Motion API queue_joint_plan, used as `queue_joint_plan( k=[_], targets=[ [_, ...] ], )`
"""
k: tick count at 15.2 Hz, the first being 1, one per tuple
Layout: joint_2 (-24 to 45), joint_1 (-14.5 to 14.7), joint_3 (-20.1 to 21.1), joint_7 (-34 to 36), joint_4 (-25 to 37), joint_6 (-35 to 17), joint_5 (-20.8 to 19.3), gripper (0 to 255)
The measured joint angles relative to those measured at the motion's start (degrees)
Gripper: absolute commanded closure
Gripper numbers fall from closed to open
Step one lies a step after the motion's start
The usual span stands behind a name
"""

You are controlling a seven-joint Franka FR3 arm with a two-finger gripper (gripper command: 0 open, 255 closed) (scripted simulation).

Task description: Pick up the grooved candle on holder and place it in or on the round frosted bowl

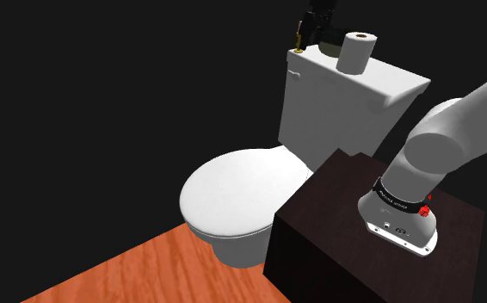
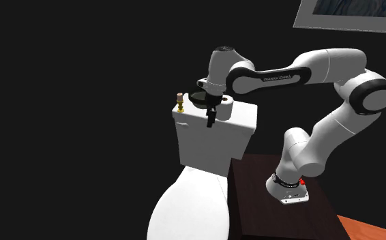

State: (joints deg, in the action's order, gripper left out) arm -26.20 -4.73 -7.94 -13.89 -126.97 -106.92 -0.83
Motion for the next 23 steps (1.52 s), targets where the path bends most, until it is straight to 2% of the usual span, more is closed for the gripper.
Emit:
queue_joint_plan(
  k=[10,19,23],
  targets=[
    [16.5,-2.7,-7.0,-8.8,15.2,-4.1,0.5,0],
    [33.8,-6.4,-11.3,-16.6,34.8,-3.7,5.8,0],
    [35.8,-7.1,-11.6,-17.8,35.1,-5.5,6.7,0]
  ],
)
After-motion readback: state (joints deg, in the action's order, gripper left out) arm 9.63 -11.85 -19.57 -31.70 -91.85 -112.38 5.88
